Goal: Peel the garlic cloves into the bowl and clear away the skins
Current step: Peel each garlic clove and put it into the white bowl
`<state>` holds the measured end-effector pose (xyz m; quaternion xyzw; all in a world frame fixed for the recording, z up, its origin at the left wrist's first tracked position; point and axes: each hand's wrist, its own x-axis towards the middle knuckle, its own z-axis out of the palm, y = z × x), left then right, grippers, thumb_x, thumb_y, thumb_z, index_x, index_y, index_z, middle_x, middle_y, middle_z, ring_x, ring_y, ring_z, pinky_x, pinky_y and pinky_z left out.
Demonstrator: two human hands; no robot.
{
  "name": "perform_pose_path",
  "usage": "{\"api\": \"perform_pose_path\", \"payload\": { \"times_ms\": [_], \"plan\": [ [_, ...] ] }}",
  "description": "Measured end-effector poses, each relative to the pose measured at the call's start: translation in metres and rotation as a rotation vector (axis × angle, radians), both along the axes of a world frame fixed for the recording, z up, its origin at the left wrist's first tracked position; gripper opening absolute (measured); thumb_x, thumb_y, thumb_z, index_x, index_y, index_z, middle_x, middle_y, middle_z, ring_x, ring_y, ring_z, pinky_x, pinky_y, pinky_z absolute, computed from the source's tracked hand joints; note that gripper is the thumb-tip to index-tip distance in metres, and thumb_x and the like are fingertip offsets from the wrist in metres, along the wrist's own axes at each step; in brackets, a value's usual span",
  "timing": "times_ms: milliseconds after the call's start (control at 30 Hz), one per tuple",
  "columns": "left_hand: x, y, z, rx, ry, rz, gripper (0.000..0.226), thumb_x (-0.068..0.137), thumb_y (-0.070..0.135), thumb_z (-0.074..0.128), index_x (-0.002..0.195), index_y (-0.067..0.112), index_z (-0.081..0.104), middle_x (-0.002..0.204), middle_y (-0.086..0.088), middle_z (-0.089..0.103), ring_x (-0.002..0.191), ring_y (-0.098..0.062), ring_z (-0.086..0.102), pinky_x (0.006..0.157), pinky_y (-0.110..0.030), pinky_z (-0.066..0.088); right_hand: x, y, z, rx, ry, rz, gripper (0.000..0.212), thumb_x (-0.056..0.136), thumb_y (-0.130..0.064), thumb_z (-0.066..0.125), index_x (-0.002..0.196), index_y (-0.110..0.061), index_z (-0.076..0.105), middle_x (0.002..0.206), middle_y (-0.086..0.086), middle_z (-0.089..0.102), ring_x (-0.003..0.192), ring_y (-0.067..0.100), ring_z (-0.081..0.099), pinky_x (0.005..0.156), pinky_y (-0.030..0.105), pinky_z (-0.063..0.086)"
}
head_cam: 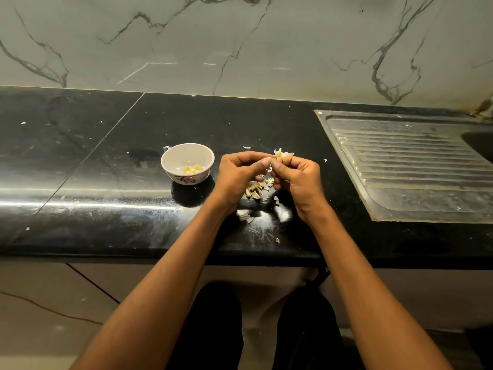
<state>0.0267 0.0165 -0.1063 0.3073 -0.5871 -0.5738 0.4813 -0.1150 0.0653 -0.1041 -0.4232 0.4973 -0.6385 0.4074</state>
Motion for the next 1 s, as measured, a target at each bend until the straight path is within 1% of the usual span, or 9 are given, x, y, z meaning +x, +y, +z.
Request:
{"api": "perform_pose_path", "payload": {
  "times_ms": [100, 233, 367, 400, 500, 667, 800, 900, 1000],
  "plan": [
    [-0.0003, 0.0011, 0.0, -0.002, 0.015, 0.046, 0.013, 0.09, 0.003, 0.073, 0.102, -0.002, 0.077, 0.088, -0.011, 0.078, 0.073, -0.013, 0.07, 0.064, -0.023, 0.056, 0.0, 0.0014, -0.0001, -0.026, 0.072, -0.025, 0.016, 0.095, -0.004, 0.069, 0.086, 0.009, 0.069, 0.062, 0.004, 0.063, 0.055, 0.015, 0.053, 0.052, 0.026, 0.046],
    [0.0007, 0.0003, -0.0003, 0.02, 0.023, 0.06, 0.015, 0.087, 0.002, 0.076, 0.1, -0.005, 0.076, 0.086, -0.017, 0.076, 0.071, -0.016, 0.071, 0.065, -0.025, 0.057, -0.0014, 0.0033, 0.0008, -0.066, 0.175, -0.057, 0.017, 0.094, -0.004, 0.07, 0.082, 0.009, 0.07, 0.063, 0.007, 0.063, 0.053, 0.015, 0.053, 0.053, 0.029, 0.047],
    [0.0006, -0.0016, 0.0004, 0.085, 0.032, 0.052, 0.004, 0.089, -0.001, 0.074, 0.091, -0.001, 0.077, 0.076, -0.012, 0.074, 0.066, -0.016, 0.068, 0.062, -0.023, 0.056, 0.0, 0.0027, -0.0028, -0.135, 0.375, -0.161, 0.019, 0.084, -0.018, 0.076, 0.077, -0.001, 0.073, 0.067, 0.005, 0.069, 0.057, 0.017, 0.061, 0.056, 0.035, 0.054],
    [0.0005, -0.002, 0.0008, 0.105, 0.034, 0.053, 0.004, 0.089, -0.001, 0.073, 0.09, 0.0, 0.076, 0.074, -0.012, 0.074, 0.065, -0.015, 0.068, 0.06, -0.022, 0.056, 0.0008, 0.003, -0.0038, -0.158, 0.416, -0.192, 0.017, 0.082, -0.019, 0.077, 0.077, -0.003, 0.074, 0.069, 0.004, 0.071, 0.058, 0.016, 0.063, 0.056, 0.035, 0.055],
    [0.0, -0.0024, 0.0021, 0.145, 0.029, 0.059, 0.004, 0.089, 0.0, 0.073, 0.089, -0.002, 0.076, 0.073, -0.014, 0.073, 0.063, -0.016, 0.068, 0.059, -0.021, 0.056, 0.0026, 0.0052, -0.0056, -0.244, 0.522, -0.248, 0.007, 0.082, -0.009, 0.079, 0.076, -0.007, 0.077, 0.069, -0.003, 0.072, 0.055, 0.003, 0.06, 0.054, 0.023, 0.05],
    [-0.0013, -0.0015, 0.0023, 0.157, -0.023, 0.079, 0.008, 0.089, 0.001, 0.074, 0.081, -0.001, 0.075, 0.065, -0.011, 0.071, 0.055, -0.014, 0.063, 0.056, -0.021, 0.053, 0.0041, 0.0064, -0.0075, -0.318, 0.686, -0.311, 0.007, 0.079, -0.007, 0.08, 0.073, -0.009, 0.078, 0.068, -0.004, 0.072, 0.052, 0.004, 0.062, 0.053, 0.015, 0.047],
    [-0.0027, -0.0007, 0.002, 0.136, -0.063, 0.097, 0.013, 0.088, -0.003, 0.074, 0.076, 0.001, 0.075, 0.061, -0.009, 0.069, 0.052, -0.014, 0.06, 0.054, -0.021, 0.051, 0.0043, 0.0076, -0.0085, -0.334, 0.767, -0.323, 0.005, 0.075, -0.007, 0.077, 0.072, -0.01, 0.076, 0.065, -0.006, 0.071, 0.051, 0.004, 0.061, 0.053, 0.016, 0.049],
    [-0.0029, 0.0016, 0.0035, 0.107, -0.087, 0.102, 0.012, 0.088, -0.004, 0.073, 0.076, 0.0, 0.075, 0.059, -0.008, 0.068, 0.051, -0.012, 0.059, 0.053, -0.02, 0.05, 0.006, 0.0085, -0.0082, -0.345, 0.821, -0.318, 0.008, 0.074, -0.006, 0.076, 0.068, -0.01, 0.073, 0.06, -0.005, 0.067, 0.049, 0.008, 0.06, 0.051, 0.018, 0.049],
    [-0.0028, 0.0022, 0.0031, 0.069, -0.103, 0.102, 0.012, 0.088, -0.005, 0.072, 0.078, 0.0, 0.075, 0.058, -0.005, 0.067, 0.049, -0.008, 0.058, 0.053, -0.019, 0.051, 0.0064, 0.0079, -0.0065, -0.352, 0.854, -0.313, 0.014, 0.074, -0.006, 0.073, 0.062, -0.011, 0.07, 0.052, -0.002, 0.061, 0.046, 0.013, 0.055, 0.048, 0.024, 0.047]
  ]
}}
